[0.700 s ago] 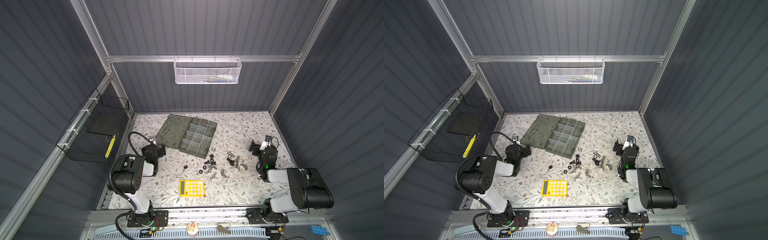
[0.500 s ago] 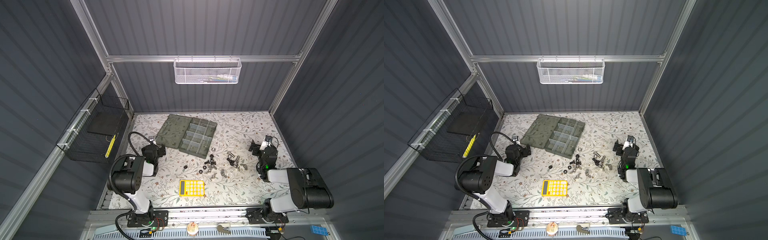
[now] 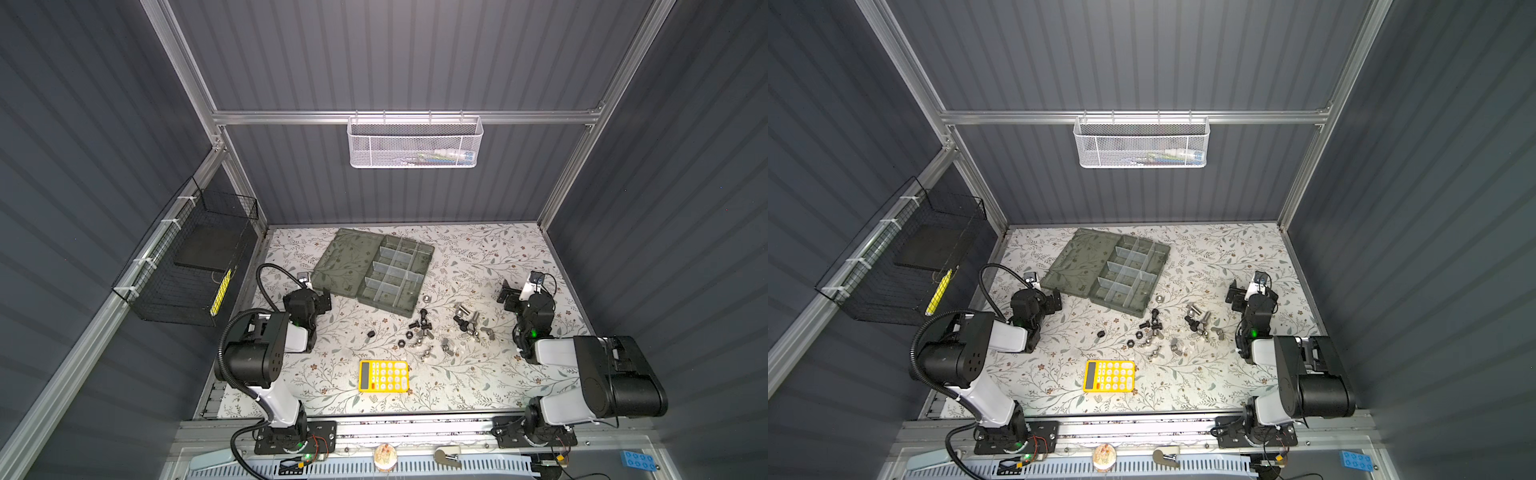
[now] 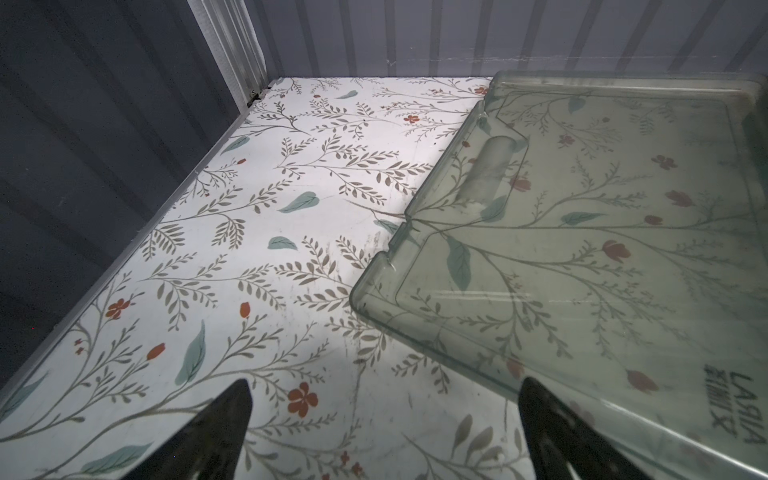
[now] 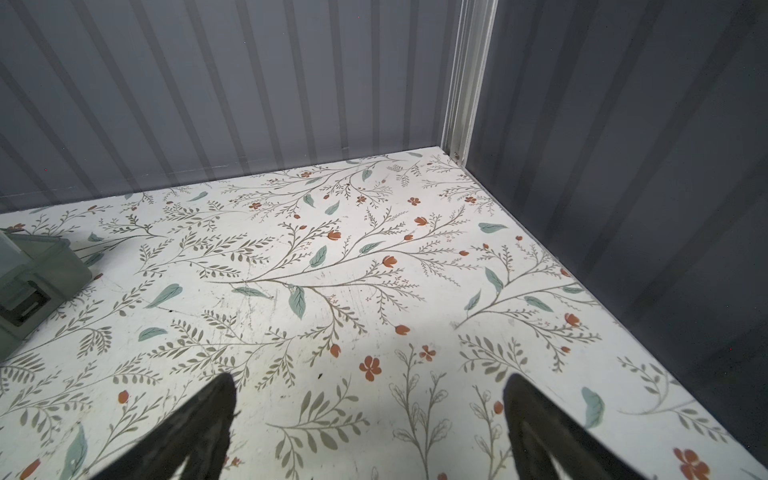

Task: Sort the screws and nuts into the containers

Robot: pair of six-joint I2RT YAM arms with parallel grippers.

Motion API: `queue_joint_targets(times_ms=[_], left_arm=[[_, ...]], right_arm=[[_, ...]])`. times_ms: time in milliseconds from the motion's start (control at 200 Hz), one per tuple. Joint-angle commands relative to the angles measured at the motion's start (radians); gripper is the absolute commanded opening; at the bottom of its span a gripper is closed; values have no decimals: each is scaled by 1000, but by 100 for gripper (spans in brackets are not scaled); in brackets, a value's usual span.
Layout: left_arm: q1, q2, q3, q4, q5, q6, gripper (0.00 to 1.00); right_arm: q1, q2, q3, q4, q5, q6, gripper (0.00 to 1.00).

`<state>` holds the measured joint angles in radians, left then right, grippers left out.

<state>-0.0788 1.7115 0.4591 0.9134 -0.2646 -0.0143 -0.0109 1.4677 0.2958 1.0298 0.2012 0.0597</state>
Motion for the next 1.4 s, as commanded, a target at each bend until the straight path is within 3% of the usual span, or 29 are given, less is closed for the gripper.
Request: queue_joint_targets(times_ms=[0,565,670,741,886,941,1076,1181,1246,1316,1396], left_arm=[[0,5,3,15,-12,2,100],[0,-1,-6,26,-9,1,100],[1,-87,-61,58,-91,-30,100],[1,-193,-29,-114,-200,-91,100],[-1,-304,146,-588,-175,-291,100],[-6,-332,205,-723,-154,-358,100],[-21,-434,268,-895,-71,-483,100],[-21,-526,257,-952,26,-650,100],[-23,-553,265,-993,107,-720,100],[-43,-540,303,-1039,210,-711,100],[-59,-517,347,-1096,312,-695,100]], right_arm=[[-4,-6,4,2,6,6,99],[-4,-4,1,7,35,18,99],[-4,-5,3,6,35,19,99],[-2,-18,3,-6,73,25,99],[22,-68,-48,61,71,-10,99],[51,-151,-26,-53,151,-21,99],[51,-332,159,-496,139,62,99],[49,-389,316,-814,22,197,99],[50,-389,367,-895,-59,272,99],[48,-385,391,-962,-120,393,99],[51,-365,425,-1039,-261,407,99]])
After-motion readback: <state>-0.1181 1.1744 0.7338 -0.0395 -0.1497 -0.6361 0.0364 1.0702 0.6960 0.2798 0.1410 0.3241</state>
